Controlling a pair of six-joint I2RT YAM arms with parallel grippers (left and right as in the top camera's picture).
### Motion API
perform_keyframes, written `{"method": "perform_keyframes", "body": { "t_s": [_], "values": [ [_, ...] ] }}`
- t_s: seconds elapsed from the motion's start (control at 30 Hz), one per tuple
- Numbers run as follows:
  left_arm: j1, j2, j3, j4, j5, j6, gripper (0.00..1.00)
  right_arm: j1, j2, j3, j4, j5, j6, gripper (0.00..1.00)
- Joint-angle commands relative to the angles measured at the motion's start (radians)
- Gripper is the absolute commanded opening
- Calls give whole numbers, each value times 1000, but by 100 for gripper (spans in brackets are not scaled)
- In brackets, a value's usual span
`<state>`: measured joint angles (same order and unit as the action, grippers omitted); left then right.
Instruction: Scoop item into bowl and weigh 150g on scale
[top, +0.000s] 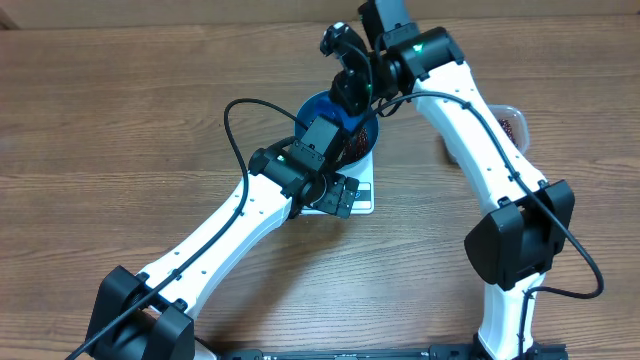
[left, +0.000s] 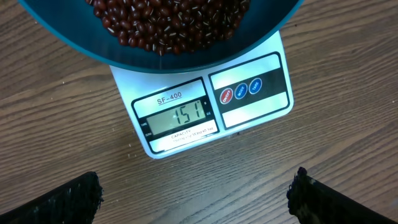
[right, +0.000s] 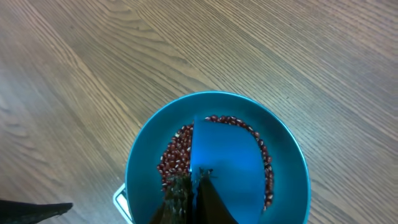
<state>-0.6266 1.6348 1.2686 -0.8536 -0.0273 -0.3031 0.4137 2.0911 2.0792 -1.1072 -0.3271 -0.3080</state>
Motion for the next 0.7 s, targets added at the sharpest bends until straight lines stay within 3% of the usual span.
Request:
{"method": "perform_keyframes", "body": {
  "t_s": [0.0, 0.67],
  "values": [
    [0, -4, 4, -2, -9, 23, 100, -3, -3, 1, 7, 65, -15, 5],
    [0, -4, 4, -2, -9, 23, 100, -5, 0, -1, 32, 65, -15, 4]
  ]
}}
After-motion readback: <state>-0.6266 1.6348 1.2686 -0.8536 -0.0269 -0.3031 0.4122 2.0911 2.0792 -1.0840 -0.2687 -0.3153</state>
